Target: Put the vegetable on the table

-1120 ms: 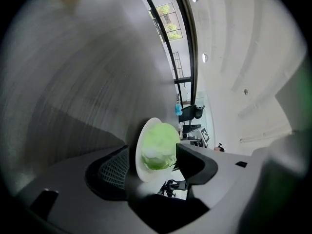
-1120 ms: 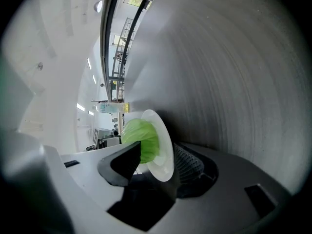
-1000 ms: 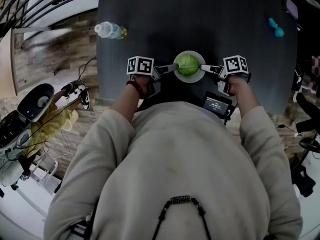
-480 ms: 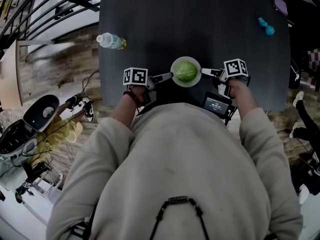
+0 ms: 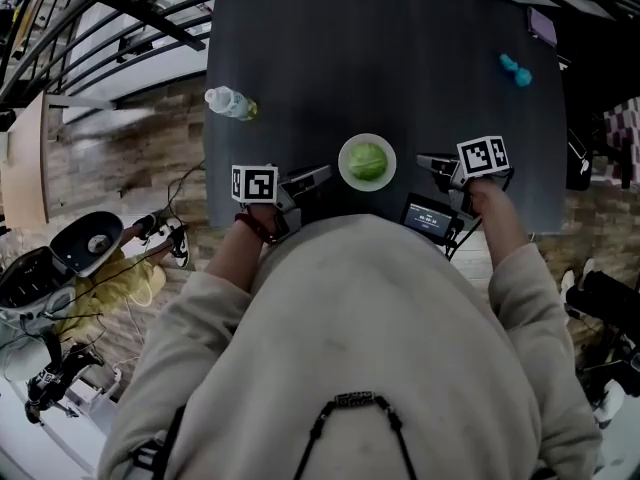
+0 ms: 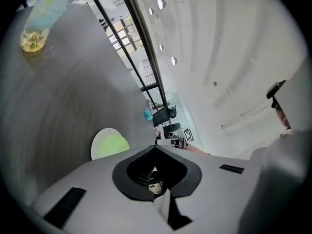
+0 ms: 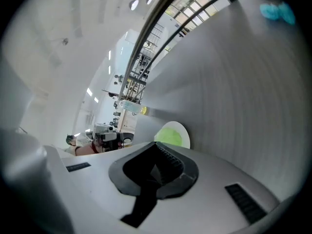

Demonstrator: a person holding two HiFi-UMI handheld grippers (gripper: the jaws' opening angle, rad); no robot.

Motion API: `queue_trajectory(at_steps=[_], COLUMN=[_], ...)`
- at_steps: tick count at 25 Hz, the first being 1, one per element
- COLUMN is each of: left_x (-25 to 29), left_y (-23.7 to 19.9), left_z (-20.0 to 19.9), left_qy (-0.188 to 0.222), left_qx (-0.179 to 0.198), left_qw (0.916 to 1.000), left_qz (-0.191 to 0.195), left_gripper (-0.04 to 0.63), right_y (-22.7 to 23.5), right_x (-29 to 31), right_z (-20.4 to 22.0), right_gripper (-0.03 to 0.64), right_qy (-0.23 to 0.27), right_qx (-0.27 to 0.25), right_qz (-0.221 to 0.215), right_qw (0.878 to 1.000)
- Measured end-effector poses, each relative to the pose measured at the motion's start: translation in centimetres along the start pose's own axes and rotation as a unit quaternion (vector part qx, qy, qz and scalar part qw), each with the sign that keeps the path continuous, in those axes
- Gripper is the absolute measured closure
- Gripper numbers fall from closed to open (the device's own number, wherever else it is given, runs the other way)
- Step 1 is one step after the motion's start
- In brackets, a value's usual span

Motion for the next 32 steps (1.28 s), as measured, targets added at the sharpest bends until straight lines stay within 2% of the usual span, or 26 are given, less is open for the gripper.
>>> queue_trajectory(at_steps=[4, 7, 9, 12, 16, 19, 24, 32], left_x=[-1.5, -2.1, -2.3, -2.2, -1.9, -1.9, -2.0, -2.0], left_y=[4.3, 8.2, 11.3, 16.1, 19.6, 20.1, 18.9, 18.8], left_z=[-2.2, -5.2, -7.6, -10.5, -12.0, -12.3, -12.4, -12.6], left_qy=[0.038, 0.060, 0.072, 0.082, 0.085, 0.090, 0.095, 0.095], left_qx=[0.050, 0.108, 0.164, 0.246, 0.305, 0.320, 0.302, 0.303], left_qw=[0.9980, 0.9923, 0.9837, 0.9655, 0.9478, 0.9424, 0.9476, 0.9474], left_qz=[0.010, 0.011, 0.014, 0.023, 0.038, 0.040, 0.039, 0.043], left_gripper=[0.588, 0.589, 0.589, 0.589, 0.589, 0.589, 0.589, 0.589], right_y=[-6.4, -10.7, -13.6, -17.4, -21.0, -22.5, -23.1, -23.0], right_x=[-2.9, -5.6, -7.6, -10.0, -11.2, -11.2, -11.1, -11.0], right_z=[1.5, 2.2, 2.5, 2.9, 3.4, 3.6, 3.5, 3.6], right_gripper=[0.601, 0.601, 0.601, 0.603, 0.603, 0.603, 0.603, 0.603], right_qy=[0.060, 0.114, 0.150, 0.189, 0.205, 0.204, 0.203, 0.199], right_qx=[-0.070, -0.104, -0.127, -0.170, -0.215, -0.233, -0.236, -0.233], right_qz=[-0.025, -0.051, -0.068, -0.074, -0.076, -0.080, -0.081, -0.078], right_qw=[0.995, 0.987, 0.978, 0.964, 0.952, 0.947, 0.947, 0.949])
Point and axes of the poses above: the fingertips, and each gripper's own axes: x forward along the fingers, y to its right, z out of its underside, the point moved 9 cm from there along -x, backward along the fingers, and after that the axes turned 14 degrees about x, right-handed, at the moved point
